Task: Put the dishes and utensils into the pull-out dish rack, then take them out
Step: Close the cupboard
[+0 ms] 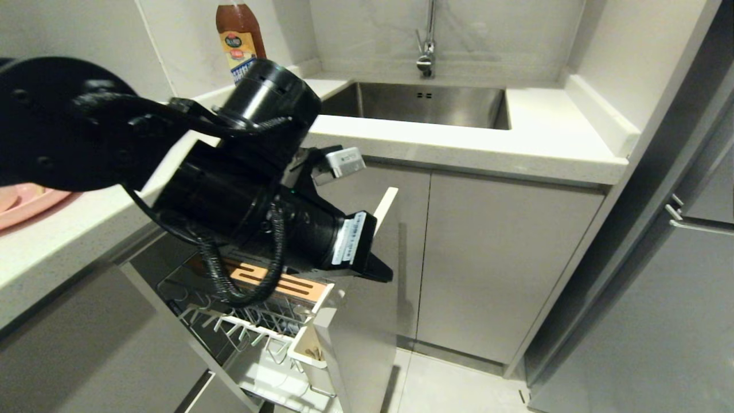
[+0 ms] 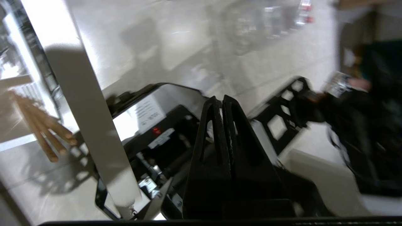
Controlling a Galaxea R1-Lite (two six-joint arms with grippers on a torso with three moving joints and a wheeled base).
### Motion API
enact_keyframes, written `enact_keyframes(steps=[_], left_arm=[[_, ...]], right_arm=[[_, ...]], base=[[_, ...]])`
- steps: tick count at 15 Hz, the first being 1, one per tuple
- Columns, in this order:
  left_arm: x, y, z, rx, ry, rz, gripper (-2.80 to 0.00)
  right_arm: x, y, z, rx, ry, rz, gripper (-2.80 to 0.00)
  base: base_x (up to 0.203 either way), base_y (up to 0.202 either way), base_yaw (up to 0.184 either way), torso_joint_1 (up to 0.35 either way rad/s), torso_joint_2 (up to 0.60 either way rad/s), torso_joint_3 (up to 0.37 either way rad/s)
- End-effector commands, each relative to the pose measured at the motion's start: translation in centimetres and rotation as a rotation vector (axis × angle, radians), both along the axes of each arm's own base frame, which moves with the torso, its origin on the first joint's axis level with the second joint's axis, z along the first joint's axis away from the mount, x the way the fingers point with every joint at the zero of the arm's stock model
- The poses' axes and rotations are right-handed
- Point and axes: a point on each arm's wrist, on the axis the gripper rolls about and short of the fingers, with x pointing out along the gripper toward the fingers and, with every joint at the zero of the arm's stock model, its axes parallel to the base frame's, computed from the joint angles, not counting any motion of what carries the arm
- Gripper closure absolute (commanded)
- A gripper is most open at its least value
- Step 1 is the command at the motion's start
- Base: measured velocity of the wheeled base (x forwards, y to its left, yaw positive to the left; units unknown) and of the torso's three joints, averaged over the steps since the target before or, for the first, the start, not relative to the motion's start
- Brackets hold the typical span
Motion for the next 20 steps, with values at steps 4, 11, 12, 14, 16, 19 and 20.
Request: enact_keyframes(steps=[4, 11, 12, 14, 16, 19, 20], left_arm=[[2.4, -4.5, -4.4, 0.221, -0.025, 0.208, 0.0], [3.0, -4.4, -4.1, 0.418, -0.277, 0.511, 0.0], [3.1, -4.2, -4.0, 0.448, -0.315, 0.561, 0.0], [3.2, -3.9, -3.9, 0.489, -0.366, 0.629, 0.0], [4.0, -3.0, -3.6, 0.538, -0.418, 0.721, 0.0], [5.8, -1.0, -3.7, 0.601, -0.436, 0.814, 0.0], [6.5, -0.1, -3.8, 0.637, -0.433, 0.829, 0.0]], right_arm=[[0.0, 0.0, -0.1, 0.0, 0.003, 0.0, 0.0], [0.0, 0.0, -0.1, 0.0, 0.003, 0.0, 0.0], [0.0, 0.0, -0.1, 0.0, 0.002, -0.001, 0.0], [0.0, 0.0, 0.0, 0.001, 0.002, 0.0, 0.0], [0.0, 0.0, -0.1, 0.0, 0.002, 0.001, 0.0], [0.0, 0.0, 0.0, -0.001, 0.002, 0.001, 0.0], [0.0, 0.0, -0.1, 0.001, 0.003, -0.001, 0.0]], base=[[0.0, 0.0, 0.0, 0.0, 0.0, 0.0], [0.0, 0.0, 0.0, 0.0, 0.0, 0.0], [0.0, 0.0, 0.0, 0.0, 0.0, 0.0], [0.0, 0.0, 0.0, 0.0, 0.0, 0.0], [0.0, 0.0, 0.0, 0.0, 0.0, 0.0], [0.0, 0.0, 0.0, 0.0, 0.0, 0.0], [0.0, 0.0, 0.0, 0.0, 0.0, 0.0]])
